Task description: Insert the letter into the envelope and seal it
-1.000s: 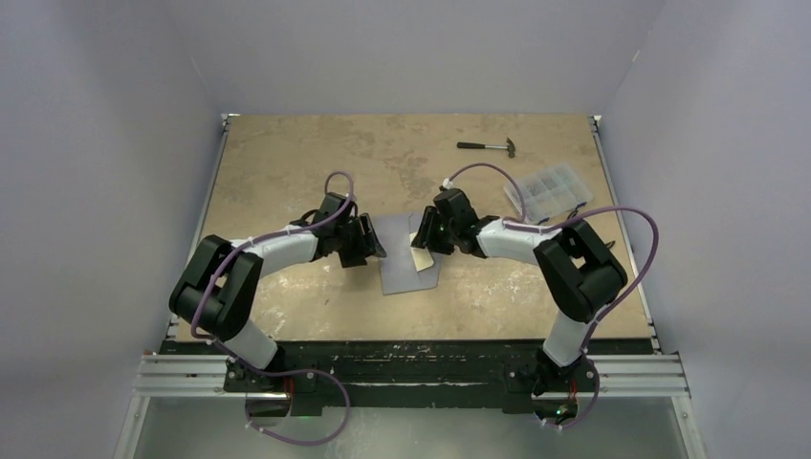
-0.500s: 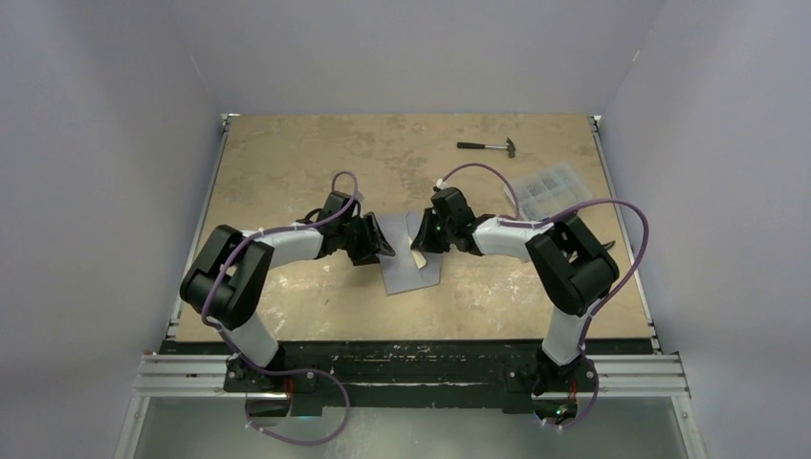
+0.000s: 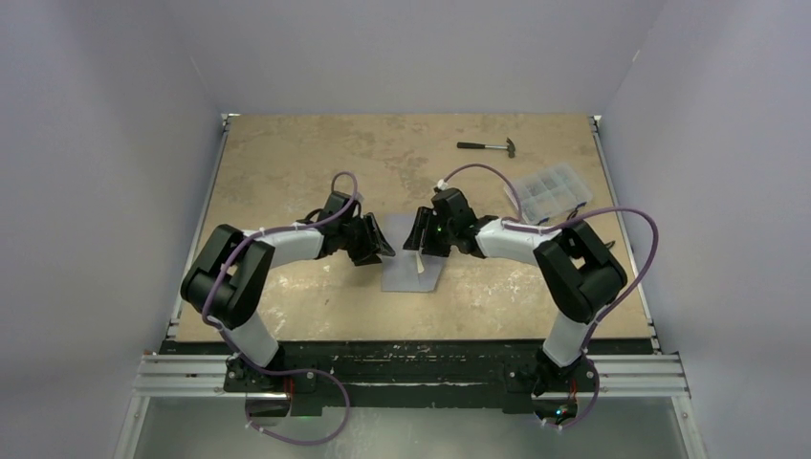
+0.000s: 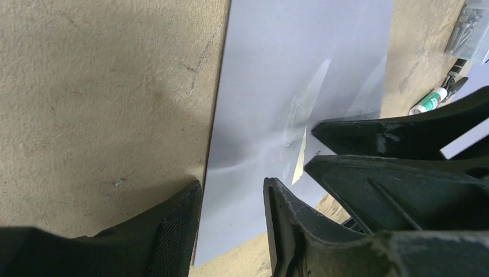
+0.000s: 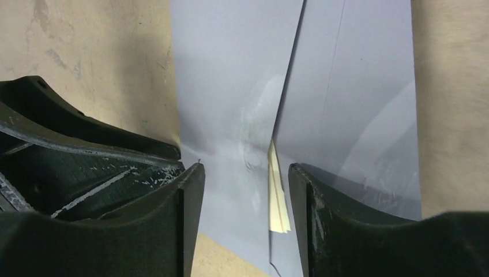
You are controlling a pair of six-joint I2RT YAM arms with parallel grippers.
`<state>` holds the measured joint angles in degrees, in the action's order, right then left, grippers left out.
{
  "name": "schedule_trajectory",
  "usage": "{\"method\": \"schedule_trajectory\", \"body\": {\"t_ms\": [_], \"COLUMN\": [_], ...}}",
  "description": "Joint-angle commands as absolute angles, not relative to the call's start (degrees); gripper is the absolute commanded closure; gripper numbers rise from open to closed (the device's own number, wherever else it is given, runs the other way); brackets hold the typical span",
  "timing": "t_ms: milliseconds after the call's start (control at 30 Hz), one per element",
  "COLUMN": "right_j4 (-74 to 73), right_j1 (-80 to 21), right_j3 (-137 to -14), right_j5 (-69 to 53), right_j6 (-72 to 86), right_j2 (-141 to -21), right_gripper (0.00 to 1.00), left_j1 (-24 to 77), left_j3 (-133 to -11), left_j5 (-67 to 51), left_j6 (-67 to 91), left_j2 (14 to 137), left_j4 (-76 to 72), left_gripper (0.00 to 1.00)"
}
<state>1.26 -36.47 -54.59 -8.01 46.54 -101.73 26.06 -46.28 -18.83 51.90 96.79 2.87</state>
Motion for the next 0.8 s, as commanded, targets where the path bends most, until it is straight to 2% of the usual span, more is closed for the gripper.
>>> {"method": "schedule_trajectory", "body": {"t_ms": [0, 167, 300, 400, 767], "right_j4": [-5.3, -8.6, -7.0, -4.5, 1.2], "right_j1": [-36.7, -36.7, -36.9, -37.1, -37.8], "right_j3": [-57.4, -57.8, -55.8, -53.8, -49.0], "right_j5": [-1.1, 0.9, -3.6, -6.3, -11.0], "right_j6": [43.0, 40.9, 41.4, 42.4, 44.7], "right_j2": [-97.3, -96.6, -96.8, -96.7, -96.8], "right_gripper": [0.39, 0.37, 0.49, 0.52, 0.52], "left_j1": [26.4, 26.4, 26.4, 26.4, 27.6], "left_j3": [-43.4, -42.7, -41.9, -41.1, -37.2], "left_j5": [-11.1, -11.0, -11.0, -10.7, -18.1], "left_j6": [49.8, 49.7, 49.3, 48.7, 51.3], "left_j2": [98.2, 97.1, 95.8, 94.9, 96.8], "left_j4": [12.7, 13.4, 14.7, 15.5, 11.9], "left_gripper": [0.55, 0.52, 0.45, 0.44, 0.54]}}
